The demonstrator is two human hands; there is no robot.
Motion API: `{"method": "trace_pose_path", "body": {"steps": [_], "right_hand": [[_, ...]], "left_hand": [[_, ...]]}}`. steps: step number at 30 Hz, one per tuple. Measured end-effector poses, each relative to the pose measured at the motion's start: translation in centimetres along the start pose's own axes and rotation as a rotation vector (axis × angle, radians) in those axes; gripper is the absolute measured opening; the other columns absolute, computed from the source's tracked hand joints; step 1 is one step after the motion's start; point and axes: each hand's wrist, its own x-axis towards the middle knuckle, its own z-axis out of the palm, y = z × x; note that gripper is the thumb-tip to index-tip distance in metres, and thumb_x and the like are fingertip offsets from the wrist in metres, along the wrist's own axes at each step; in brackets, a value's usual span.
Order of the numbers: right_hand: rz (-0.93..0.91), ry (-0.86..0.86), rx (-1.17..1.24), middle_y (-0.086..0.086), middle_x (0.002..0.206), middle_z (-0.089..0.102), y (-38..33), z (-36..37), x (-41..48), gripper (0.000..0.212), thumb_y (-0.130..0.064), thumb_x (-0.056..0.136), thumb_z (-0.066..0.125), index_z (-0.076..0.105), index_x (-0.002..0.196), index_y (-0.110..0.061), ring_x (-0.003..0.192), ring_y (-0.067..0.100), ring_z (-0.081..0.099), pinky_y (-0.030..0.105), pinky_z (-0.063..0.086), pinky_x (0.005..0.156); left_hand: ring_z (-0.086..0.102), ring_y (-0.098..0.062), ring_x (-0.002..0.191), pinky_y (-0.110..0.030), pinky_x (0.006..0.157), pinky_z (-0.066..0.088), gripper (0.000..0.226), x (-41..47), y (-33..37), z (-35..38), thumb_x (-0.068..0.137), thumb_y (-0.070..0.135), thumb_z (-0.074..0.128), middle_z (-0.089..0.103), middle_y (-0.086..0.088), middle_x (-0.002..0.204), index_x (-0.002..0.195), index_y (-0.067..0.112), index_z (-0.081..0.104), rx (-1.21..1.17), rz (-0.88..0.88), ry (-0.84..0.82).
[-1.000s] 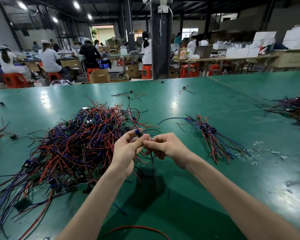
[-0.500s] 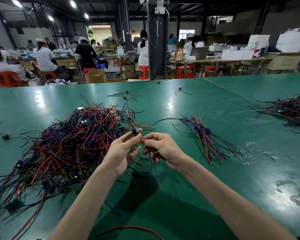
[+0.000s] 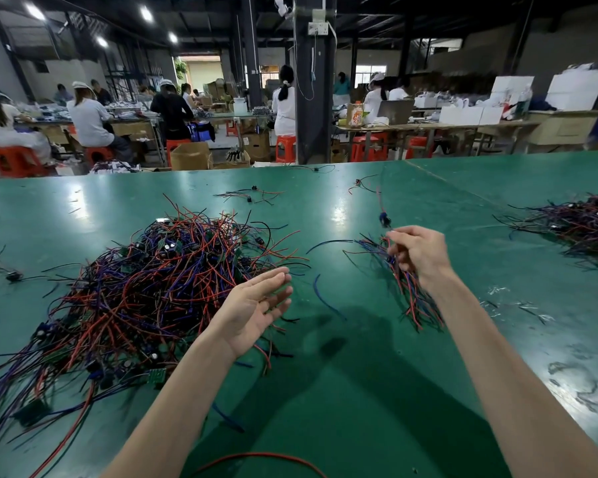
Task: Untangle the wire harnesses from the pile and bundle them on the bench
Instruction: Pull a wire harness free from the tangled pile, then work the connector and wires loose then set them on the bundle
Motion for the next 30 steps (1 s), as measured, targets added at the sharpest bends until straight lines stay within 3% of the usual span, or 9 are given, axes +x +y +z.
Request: {"method": "trace_pose_path", "body": {"steps": [4, 7, 11, 14, 16, 23, 25, 28, 30], "right_hand": [[0.171, 0.127, -0.289, 0.014, 0.058, 0.055, 2.7, -3.1, 2.3, 0.010, 0.002, 0.080, 0.066, 0.067, 0.085, 0.010, 0.037, 0.012, 0.041, 0.015, 0.028, 0.028], [0.229, 0.194, -0.497, 0.010, 0.054, 0.054, 3.8, -3.6, 2.9, 0.009, -0.004, 0.074, 0.074, 0.069, 0.075, 0.003, 0.041, 0.018, 0.043, 0.019, 0.035, 0.033], [0.152, 0.213, -0.663, 0.012, 0.057, 0.061, 4.4, -3.5, 3.2, 0.012, -0.012, 0.073, 0.076, 0.073, 0.075, -0.001, 0.048, 0.023, 0.053, 0.032, 0.052, 0.063], [0.074, 0.225, -0.753, 0.016, 0.088, 0.071, 4.8, -3.5, 3.2, 0.015, -0.018, 0.075, 0.077, 0.076, 0.087, -0.009, 0.086, 0.031, 0.064, 0.035, 0.052, 0.082], [0.032, 0.254, -0.816, 0.014, 0.100, 0.070, 4.8, -3.3, 3.0, 0.014, -0.019, 0.077, 0.075, 0.076, 0.089, -0.013, 0.098, 0.032, 0.061, 0.034, 0.049, 0.084], [0.009, 0.286, -0.992, 0.017, 0.108, 0.066, 4.9, -2.9, 2.1, 0.023, -0.009, 0.080, 0.063, 0.073, 0.100, -0.015, 0.101, 0.035, 0.060, 0.036, 0.049, 0.085], [-0.049, 0.294, -1.082, 0.020, 0.113, 0.061, 4.9, -2.2, 1.8, 0.026, -0.012, 0.083, 0.060, 0.068, 0.108, -0.009, 0.108, 0.036, 0.053, 0.037, 0.045, 0.089], [-0.220, 0.359, -1.182, 0.021, 0.115, 0.053, 4.6, -0.5, 0.8, 0.026, -0.020, 0.086, 0.058, 0.063, 0.108, -0.006, 0.110, 0.035, 0.043, 0.040, 0.037, 0.090], [-0.331, 0.395, -1.170, 0.019, 0.113, 0.052, 4.1, 0.5, 0.1, 0.025, -0.020, 0.086, 0.057, 0.063, 0.107, -0.007, 0.108, 0.034, 0.042, 0.040, 0.035, 0.087]], "left_hand": [[0.066, -0.015, 0.082, -0.026, 0.076, 0.057, 0.022, 0.2, -0.2, -0.1, 0.089, 0.009, 0.056, 0.070, -0.005, 0.099, 0.107, 0.007, 0.067, 0.015, -0.024, -0.004], [0.065, -0.015, 0.082, -0.027, 0.076, 0.056, 0.022, 0.2, -0.2, -0.1, 0.094, 0.007, 0.050, 0.069, -0.005, 0.100, 0.109, 0.007, 0.066, 0.032, -0.032, 0.007], [0.063, -0.017, 0.084, -0.030, 0.082, 0.053, 0.023, 0.0, -0.1, -0.3, 0.096, 0.006, 0.048, 0.068, -0.007, 0.101, 0.110, 0.005, 0.065, 0.024, -0.042, 0.041], [0.063, -0.017, 0.084, -0.030, 0.081, 0.054, 0.021, -0.2, 0.1, -0.3, 0.096, 0.006, 0.048, 0.068, -0.007, 0.099, 0.107, 0.005, 0.066, 0.024, -0.035, 0.073], [0.063, -0.017, 0.083, -0.030, 0.080, 0.054, 0.021, -0.4, 0.2, -0.2, 0.096, 0.005, 0.047, 0.068, -0.007, 0.097, 0.104, 0.005, 0.067, 0.024, -0.028, 0.094], [0.064, -0.017, 0.074, -0.027, 0.070, 0.058, 0.020, -0.6, 0.4, 0.1, 0.095, 0.000, 0.048, 0.069, -0.008, 0.087, 0.095, 0.004, 0.067, 0.122, 0.055, 0.163], [0.064, -0.015, 0.068, -0.027, 0.069, 0.058, 0.018, -0.5, 0.4, -0.1, 0.093, -0.002, 0.051, 0.067, -0.010, 0.085, 0.090, 0.005, 0.068, 0.397, 0.239, 0.252], [0.060, -0.018, 0.076, -0.027, 0.074, 0.052, 0.015, -0.3, 0.3, -1.2, 0.091, 0.001, 0.055, 0.065, -0.005, 0.089, 0.092, 0.007, 0.069, 1.181, 0.719, 0.423], [0.057, -0.023, 0.088, -0.032, 0.081, 0.050, 0.015, -0.5, 0.2, -1.6, 0.090, 0.000, 0.056, 0.064, -0.008, 0.094, 0.097, 0.003, 0.069, 1.380, 0.887, 0.486]]}}
